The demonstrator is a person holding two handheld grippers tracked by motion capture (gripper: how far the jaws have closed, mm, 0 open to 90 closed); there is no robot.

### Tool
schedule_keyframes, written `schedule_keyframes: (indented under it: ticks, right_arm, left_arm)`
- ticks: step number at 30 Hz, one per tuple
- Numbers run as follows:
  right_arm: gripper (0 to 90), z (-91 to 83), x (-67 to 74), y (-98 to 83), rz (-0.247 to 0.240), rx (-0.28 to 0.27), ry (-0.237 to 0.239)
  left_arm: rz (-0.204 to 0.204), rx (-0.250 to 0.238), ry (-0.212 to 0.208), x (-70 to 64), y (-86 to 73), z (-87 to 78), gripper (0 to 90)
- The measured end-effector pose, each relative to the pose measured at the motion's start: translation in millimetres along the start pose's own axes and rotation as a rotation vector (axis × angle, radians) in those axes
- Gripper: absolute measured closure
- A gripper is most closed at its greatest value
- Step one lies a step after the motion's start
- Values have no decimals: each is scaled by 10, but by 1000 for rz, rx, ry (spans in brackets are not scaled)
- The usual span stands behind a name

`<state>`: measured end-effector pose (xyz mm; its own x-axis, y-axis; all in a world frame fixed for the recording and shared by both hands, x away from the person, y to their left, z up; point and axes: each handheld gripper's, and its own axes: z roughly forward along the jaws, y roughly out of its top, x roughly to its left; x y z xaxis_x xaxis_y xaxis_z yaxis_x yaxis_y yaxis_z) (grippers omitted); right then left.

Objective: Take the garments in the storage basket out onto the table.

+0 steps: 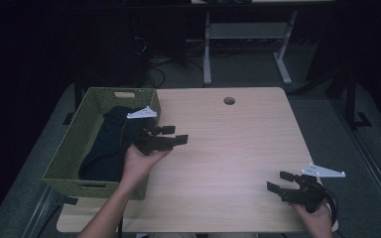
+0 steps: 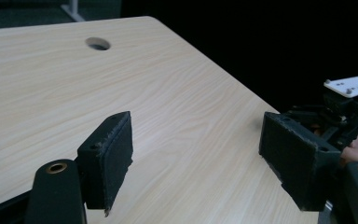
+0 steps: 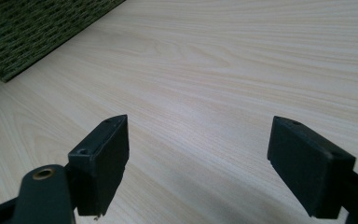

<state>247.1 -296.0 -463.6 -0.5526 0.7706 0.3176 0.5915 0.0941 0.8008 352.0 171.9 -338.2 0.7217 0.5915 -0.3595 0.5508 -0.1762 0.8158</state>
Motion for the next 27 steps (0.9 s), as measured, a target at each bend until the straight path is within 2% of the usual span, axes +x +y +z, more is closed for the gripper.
schedule_keyframes:
  ticks: [3, 4, 6, 7, 9, 17, 19, 26, 27]
  right_arm:
    - [203, -3, -5, 1, 7, -3, 1]
    - [203, -3, -5, 1, 7, -3, 1]
    - [201, 1, -7, 1, 9, -5, 1]
    - [201, 1, -7, 1, 9, -5, 1]
    - [201, 0, -4, 1, 9, -4, 2]
    - [201, -5, 1, 0, 8, -7, 2]
    - [201, -15, 4, 2, 6, -12, 3]
    - [201, -48, 14, 1, 9, -19, 1]
    - [201, -51, 14, 1, 9, -20, 3]
  left_arm:
    - [-24, -9, 17, 137, 4, -117, 250]
    - [-24, -9, 17, 137, 4, -117, 250]
    - [-55, -24, 31, 268, 0, -234, 250]
    - [-55, -24, 31, 268, 0, -234, 250]
    - [-73, -29, 50, 379, -5, -347, 250]
    - [-123, -59, 75, 585, -20, -589, 251]
    - [-153, -68, 76, 665, -39, -652, 252]
    - [-188, -58, 104, 825, -72, -731, 251]
    - [-202, -53, 108, 890, -87, -745, 251]
